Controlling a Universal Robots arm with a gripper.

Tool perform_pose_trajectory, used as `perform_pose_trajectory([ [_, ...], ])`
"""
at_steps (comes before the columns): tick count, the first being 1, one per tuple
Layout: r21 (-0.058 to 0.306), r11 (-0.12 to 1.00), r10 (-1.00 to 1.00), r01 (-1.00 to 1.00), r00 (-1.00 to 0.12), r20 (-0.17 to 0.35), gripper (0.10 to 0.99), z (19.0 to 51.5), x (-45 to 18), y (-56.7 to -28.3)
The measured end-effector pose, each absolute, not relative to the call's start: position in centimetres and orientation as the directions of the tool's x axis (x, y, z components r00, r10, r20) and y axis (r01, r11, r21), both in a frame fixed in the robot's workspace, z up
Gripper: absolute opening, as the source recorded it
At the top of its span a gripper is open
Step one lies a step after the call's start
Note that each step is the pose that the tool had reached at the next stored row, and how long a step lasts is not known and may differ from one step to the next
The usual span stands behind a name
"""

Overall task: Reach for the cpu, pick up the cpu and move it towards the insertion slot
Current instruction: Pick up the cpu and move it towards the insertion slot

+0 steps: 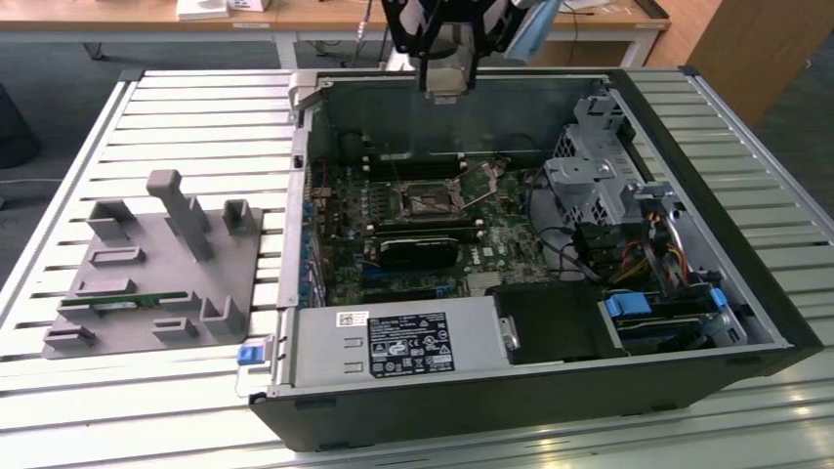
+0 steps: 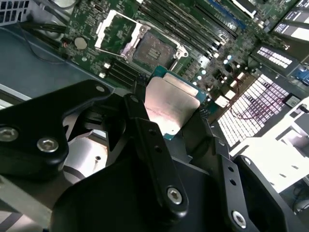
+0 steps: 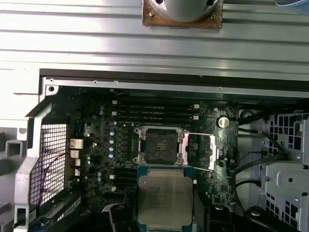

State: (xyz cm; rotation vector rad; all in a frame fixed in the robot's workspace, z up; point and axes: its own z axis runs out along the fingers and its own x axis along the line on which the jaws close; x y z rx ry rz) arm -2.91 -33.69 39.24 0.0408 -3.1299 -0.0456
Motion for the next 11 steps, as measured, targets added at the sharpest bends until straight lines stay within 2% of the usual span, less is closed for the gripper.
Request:
perform_pose_trajectory([
  [11, 0.029, 0.999, -0.026, -0.026, -1.000, 0.011, 0.545, 39.18, -2.04, -33.69],
])
